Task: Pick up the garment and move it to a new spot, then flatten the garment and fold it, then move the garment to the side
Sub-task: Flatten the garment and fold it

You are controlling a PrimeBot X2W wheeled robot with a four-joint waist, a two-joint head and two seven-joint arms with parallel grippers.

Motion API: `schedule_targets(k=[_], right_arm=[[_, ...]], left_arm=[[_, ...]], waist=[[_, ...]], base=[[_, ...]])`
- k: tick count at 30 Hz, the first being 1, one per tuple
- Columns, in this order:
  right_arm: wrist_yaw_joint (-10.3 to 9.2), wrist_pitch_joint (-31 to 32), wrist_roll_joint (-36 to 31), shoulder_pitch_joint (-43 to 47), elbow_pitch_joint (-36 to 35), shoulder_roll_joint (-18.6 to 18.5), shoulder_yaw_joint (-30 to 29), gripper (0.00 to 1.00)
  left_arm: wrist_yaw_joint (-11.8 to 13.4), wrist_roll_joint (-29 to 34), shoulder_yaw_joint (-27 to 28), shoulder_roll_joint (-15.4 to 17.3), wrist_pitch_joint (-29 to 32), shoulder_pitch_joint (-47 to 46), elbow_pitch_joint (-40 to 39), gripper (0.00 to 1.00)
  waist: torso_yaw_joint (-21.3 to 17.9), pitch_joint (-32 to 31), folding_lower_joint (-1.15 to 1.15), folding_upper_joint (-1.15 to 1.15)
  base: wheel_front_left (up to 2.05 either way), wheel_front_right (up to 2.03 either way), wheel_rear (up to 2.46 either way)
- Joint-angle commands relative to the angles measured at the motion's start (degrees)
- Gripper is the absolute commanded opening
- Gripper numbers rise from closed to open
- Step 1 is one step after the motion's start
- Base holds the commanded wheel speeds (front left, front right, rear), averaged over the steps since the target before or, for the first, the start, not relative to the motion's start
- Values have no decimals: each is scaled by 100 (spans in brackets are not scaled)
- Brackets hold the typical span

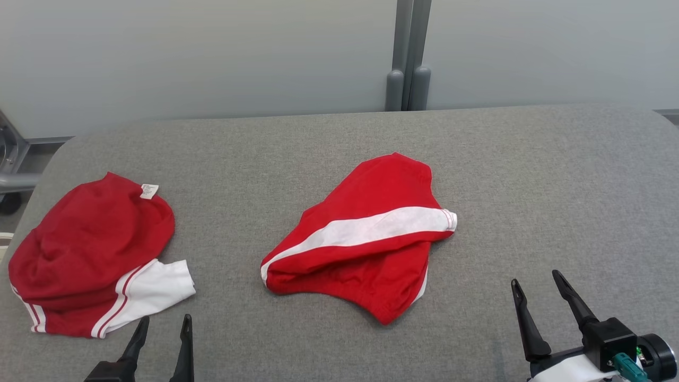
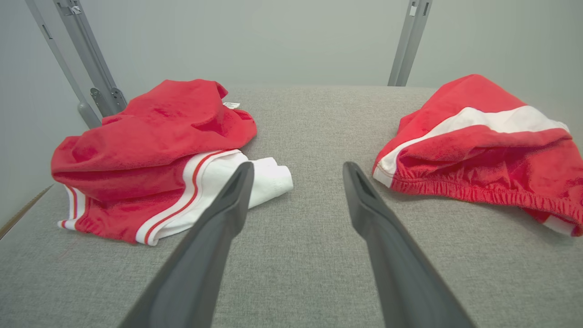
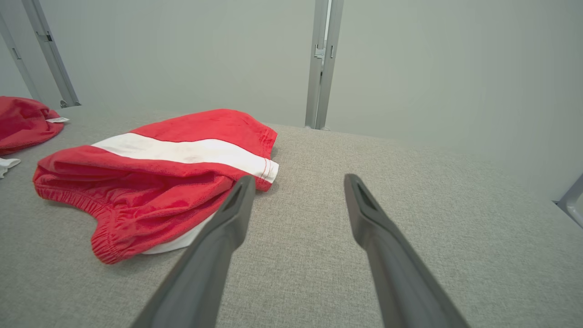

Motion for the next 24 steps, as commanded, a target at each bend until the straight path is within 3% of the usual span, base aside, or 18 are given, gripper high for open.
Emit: schedule_targets(k=[1, 15, 24], right_arm=[[0, -15, -42, 5, 55, 23, 8, 100], [0, -15, -16, -38, 177, 47, 13, 100], [0, -16, 33, -151, 191, 75, -28, 100]], left_arm=[[-177, 292, 171, -78, -21, 113, 86, 100], [-948, 1145, 1253, -650, -21, 286, 254, 100], [-1203, 1452, 1565, -895, -22, 187, 311, 100]], waist=[[2, -34, 0, 0], [52, -115, 0, 0], [55, -23, 0, 0]], base=[[0, 0, 0], [0, 0, 0], [0, 0, 0]])
